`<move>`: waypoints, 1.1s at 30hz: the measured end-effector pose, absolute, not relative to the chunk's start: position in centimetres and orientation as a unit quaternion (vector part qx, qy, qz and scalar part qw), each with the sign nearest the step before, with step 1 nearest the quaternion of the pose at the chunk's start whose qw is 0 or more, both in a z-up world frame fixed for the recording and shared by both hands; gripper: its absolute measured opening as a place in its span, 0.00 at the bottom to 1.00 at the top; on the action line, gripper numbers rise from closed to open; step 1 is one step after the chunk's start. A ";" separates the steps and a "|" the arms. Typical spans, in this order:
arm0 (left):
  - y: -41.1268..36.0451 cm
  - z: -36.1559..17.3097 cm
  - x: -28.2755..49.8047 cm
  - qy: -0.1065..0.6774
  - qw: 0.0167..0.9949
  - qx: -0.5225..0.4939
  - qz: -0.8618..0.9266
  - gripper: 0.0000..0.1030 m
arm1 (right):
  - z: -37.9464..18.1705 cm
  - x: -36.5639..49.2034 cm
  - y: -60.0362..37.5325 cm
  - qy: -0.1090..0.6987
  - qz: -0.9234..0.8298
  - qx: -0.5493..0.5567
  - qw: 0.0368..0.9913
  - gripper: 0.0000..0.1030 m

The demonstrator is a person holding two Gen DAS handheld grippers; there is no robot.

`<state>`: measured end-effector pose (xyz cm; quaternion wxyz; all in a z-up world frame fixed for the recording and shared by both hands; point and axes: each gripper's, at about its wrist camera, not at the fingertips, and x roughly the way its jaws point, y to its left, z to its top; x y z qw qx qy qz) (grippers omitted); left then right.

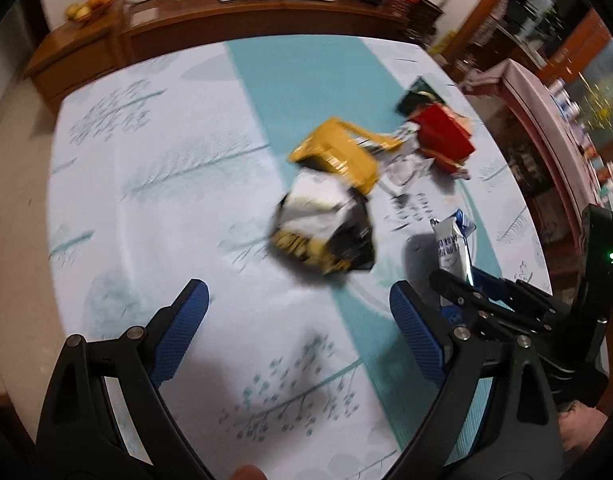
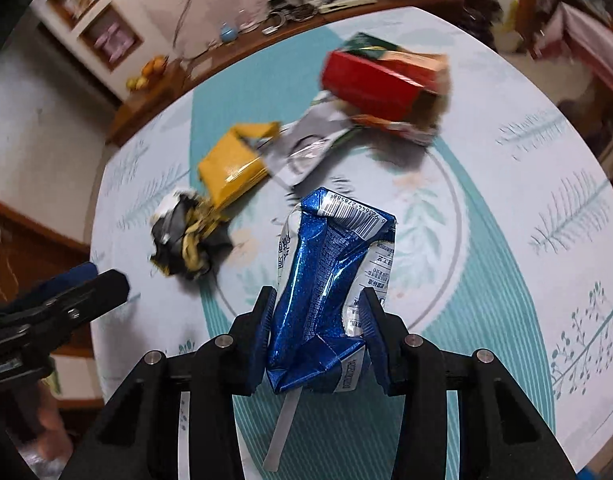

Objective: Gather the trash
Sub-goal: 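Grasp the black-white crumpled snack bag with the left gripper, then carry the carton and snack bag over the bin and open both grippers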

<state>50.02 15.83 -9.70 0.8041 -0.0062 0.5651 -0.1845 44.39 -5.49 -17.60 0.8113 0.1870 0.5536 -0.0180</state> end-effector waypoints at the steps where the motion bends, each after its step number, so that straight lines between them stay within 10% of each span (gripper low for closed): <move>1: 15.2 -9.7 50.5 0.566 0.803 0.000 -0.189 0.89 | -17.5 44.3 -6.0 0.551 -0.019 0.198 0.810 0.41; 12: 10.7 -13.0 55.2 0.596 0.782 0.014 -0.182 0.89 | -17.0 42.5 -9.7 0.541 -0.012 0.246 0.804 0.41; 16: 10.1 -14.7 55.5 0.609 0.774 0.013 -0.174 0.63 | -17.2 41.8 -10.0 0.538 0.000 0.268 0.799 0.41; 33: 10.2 -9.1 43.8 0.570 0.806 -0.025 -0.159 0.61 | -14.9 33.8 -12.4 0.537 0.071 0.292 0.788 0.41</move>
